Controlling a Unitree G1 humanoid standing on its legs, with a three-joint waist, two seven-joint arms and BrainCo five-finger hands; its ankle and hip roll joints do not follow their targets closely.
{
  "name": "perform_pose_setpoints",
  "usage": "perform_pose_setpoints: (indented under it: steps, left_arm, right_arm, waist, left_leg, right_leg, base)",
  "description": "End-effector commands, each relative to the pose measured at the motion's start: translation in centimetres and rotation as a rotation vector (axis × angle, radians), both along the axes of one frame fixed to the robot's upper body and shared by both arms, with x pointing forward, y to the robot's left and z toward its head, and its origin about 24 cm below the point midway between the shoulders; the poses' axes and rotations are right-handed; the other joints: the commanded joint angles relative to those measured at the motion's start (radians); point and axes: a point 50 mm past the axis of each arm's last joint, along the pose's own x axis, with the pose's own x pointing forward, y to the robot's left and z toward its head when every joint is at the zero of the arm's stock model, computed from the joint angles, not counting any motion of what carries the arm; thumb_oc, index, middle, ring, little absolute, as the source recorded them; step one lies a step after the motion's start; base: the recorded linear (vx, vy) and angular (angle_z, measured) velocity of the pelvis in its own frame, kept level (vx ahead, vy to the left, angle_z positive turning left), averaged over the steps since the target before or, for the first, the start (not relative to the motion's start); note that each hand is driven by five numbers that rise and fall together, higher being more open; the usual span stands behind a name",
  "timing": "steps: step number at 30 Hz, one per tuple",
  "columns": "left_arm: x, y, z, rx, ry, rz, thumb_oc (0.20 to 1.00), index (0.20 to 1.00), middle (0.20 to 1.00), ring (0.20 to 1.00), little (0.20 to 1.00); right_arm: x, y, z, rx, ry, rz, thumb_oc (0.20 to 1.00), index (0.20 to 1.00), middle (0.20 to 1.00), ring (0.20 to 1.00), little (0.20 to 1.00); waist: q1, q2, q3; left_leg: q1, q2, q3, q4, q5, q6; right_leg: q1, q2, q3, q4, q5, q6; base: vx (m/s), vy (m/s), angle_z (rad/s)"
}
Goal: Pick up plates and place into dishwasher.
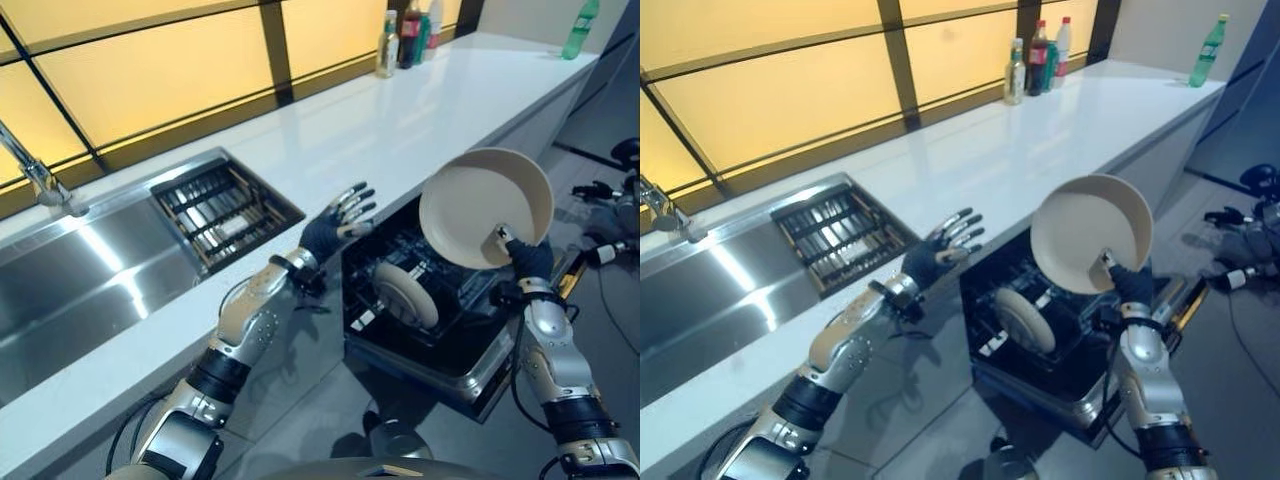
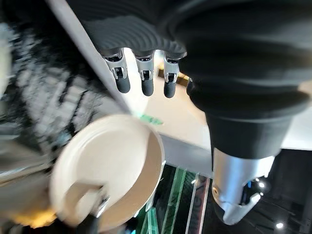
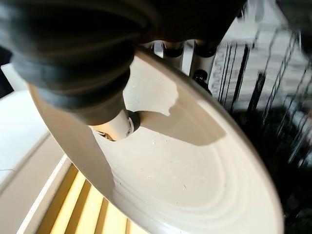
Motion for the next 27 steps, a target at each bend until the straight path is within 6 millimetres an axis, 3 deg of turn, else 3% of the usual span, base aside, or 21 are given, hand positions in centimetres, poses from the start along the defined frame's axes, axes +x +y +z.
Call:
perform_pose_setpoints:
  steps: [1,11,21,27]
  left_arm:
    - [-1.9,0.0,0.6,-0.077,-0.034,-0.105,1.000,1.000,1.000,1.000,1.000]
    - [-4.7,2.5,-4.4,0.036,0.113,-0.163,1.000,1.000,1.000,1.000,1.000]
    - [-6.7,6.4,-9.7,0.158,0.278,-0.109,1.000,1.000,1.000,1.000,1.000]
    - [-7.5,10.0,-12.1,0.220,0.352,-0.015,1.000,1.000,1.000,1.000,1.000]
  right_arm:
    - [2.4,-0.8,4.2,-0.160,-0.117,-0.093,0.200,0.200,0.200,0.200,0.200]
    - [1.6,-4.5,3.3,-0.268,-0.015,-0.296,0.200,0.200,0.200,0.200,0.200]
    - [0.4,-7.6,2.3,-0.495,0.118,-0.423,0.200,0.200,0.200,0.200,0.200]
    - [-0.4,-9.0,1.0,-0.649,0.247,-0.417,0.200,0.200,0.200,0.200,0.200]
  waist:
    - [0.042,-0.025,-0.047]
    - [0.115,-0.044,-0.001]
    - [0.137,-0.057,0.037]
    - [0.153,-0.056,0.062]
  left_leg:
    - [-0.117,-0.013,-0.084,0.129,-0.081,0.061]
    - [-0.197,0.007,-0.130,0.191,-0.086,0.075]
    - [-0.236,0.018,-0.137,0.266,-0.104,0.078]
    - [-0.271,0.020,-0.141,0.325,-0.119,0.078]
  right_leg:
    - [-0.032,-0.071,-0.009,-0.018,0.167,0.034]
    - [-0.037,-0.056,-0.047,0.001,0.118,0.022]
    - [-0.067,-0.061,-0.070,0.036,0.127,0.025]
    - [-0.087,-0.068,-0.081,0.049,0.114,0.023]
  base:
    - [0.02,-0.130,-0.24]
    - [-0.01,-0.108,0.09]
    - [0.02,-0.047,0.13]
    - [0.01,-0.053,0.04]
